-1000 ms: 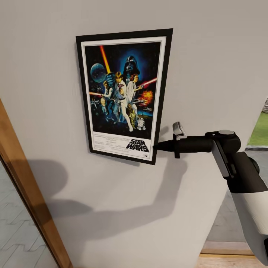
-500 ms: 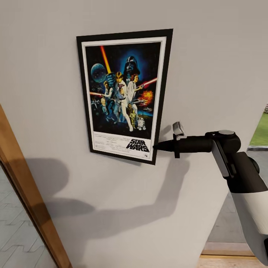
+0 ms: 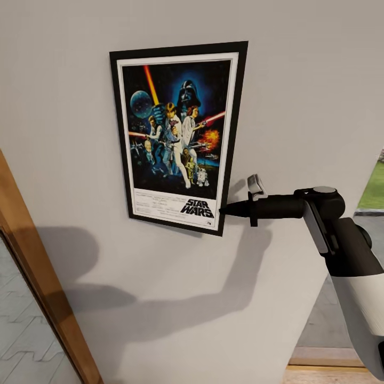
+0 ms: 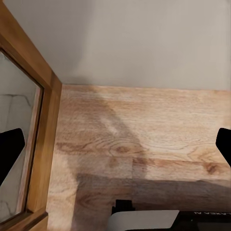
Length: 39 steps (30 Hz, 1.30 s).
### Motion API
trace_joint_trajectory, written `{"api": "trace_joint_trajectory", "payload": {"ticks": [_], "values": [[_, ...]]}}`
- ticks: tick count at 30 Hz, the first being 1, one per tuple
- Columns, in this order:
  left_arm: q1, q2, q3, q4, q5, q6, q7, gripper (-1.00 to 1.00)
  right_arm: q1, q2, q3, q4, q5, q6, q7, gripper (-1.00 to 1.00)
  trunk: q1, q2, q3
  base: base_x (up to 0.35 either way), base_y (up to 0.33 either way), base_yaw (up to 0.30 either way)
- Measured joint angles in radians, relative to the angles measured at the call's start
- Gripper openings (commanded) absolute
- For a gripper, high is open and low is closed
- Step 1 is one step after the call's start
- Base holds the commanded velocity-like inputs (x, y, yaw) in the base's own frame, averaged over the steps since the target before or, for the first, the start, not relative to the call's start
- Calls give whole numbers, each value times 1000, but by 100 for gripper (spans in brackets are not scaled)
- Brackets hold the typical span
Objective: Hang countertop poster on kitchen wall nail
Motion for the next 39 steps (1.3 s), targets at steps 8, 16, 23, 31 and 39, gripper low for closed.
{"api": "trace_joint_trajectory", "payload": {"ticks": [8, 16, 23, 31, 39], "values": [[0, 0, 0, 1, 0, 1, 0, 100, 0, 0, 1, -2, -37, 15, 0, -100, 0, 0, 0, 98, 0, 0], [0, 0, 0, 1, 0, 1, 0, 100, 0, 0, 0, -1, -17, 15, 4, 100, 0, 0, 0, 35, 0, 0], [0, 0, 0, 0, 0, 0, 0, 100, 0, 0, 0, -1, -4, 6, 2, 100, 0, 0, 0, 2, 0, 0], [0, 0, 0, 0, 0, 0, 0, 100, 0, 0, 0, -1, -4, 6, 2, 100, 0, 0, 0, 0, 0, 0], [0, 0, 0, 0, 0, 0, 0, 100, 0, 0, 0, -1, -3, 5, 1, 100, 0, 0, 0, -54, 0, 0]]}}
